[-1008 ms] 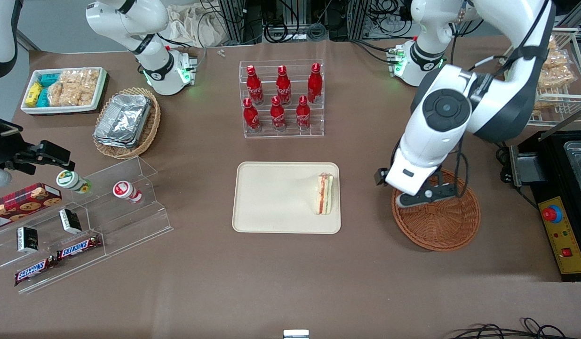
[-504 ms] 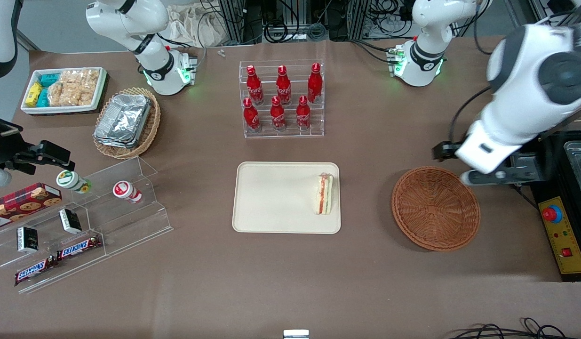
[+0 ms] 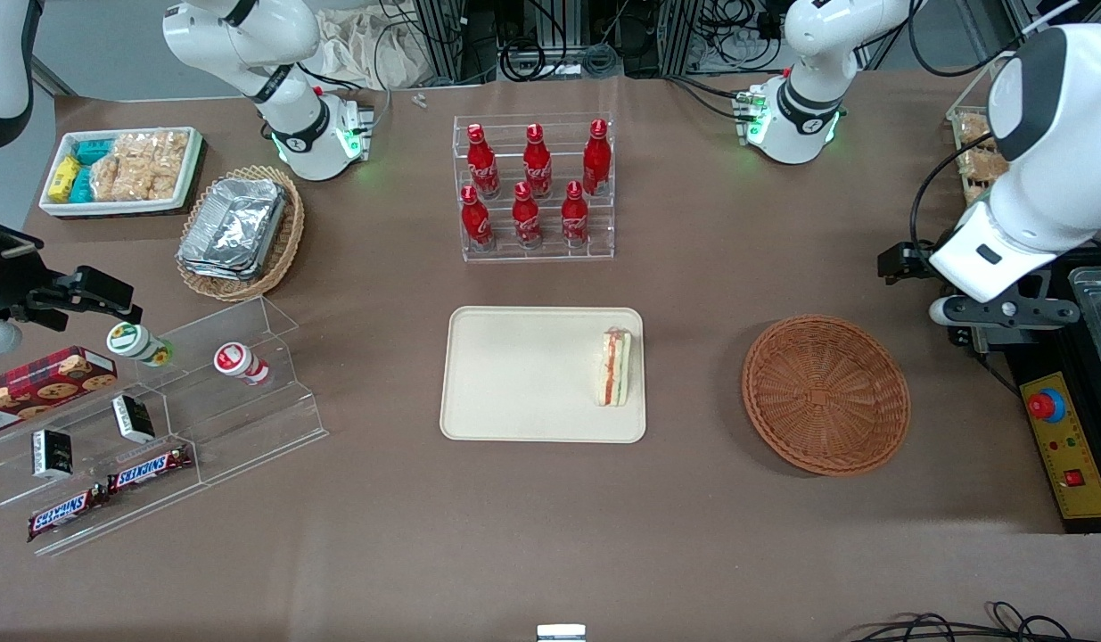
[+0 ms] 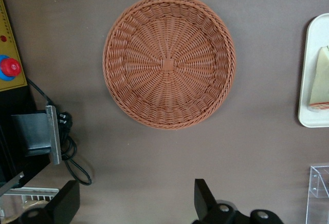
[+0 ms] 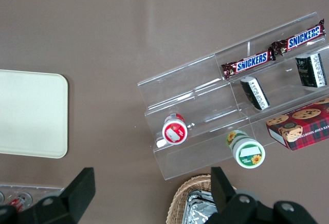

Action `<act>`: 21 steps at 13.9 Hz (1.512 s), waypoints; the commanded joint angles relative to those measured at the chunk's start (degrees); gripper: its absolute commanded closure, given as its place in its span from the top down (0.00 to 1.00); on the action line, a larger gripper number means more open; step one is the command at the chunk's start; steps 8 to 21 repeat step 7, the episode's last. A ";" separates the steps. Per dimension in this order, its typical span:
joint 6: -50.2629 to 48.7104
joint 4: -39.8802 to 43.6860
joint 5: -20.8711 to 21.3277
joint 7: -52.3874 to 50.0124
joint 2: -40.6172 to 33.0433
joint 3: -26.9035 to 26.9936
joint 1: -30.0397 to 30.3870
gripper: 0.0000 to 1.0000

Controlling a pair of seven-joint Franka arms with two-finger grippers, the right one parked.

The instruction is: Place sandwich from basket to tray

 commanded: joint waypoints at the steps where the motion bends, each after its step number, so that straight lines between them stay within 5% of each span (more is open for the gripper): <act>1: 3.48 -7.05 -4.67 5.08 -7.34 2.21 1.12 1.00; 7: -0.83 -0.21 -4.07 8.80 -3.57 2.39 1.03 1.00; 21: -0.83 -0.21 -4.07 8.80 -3.57 2.39 1.03 1.00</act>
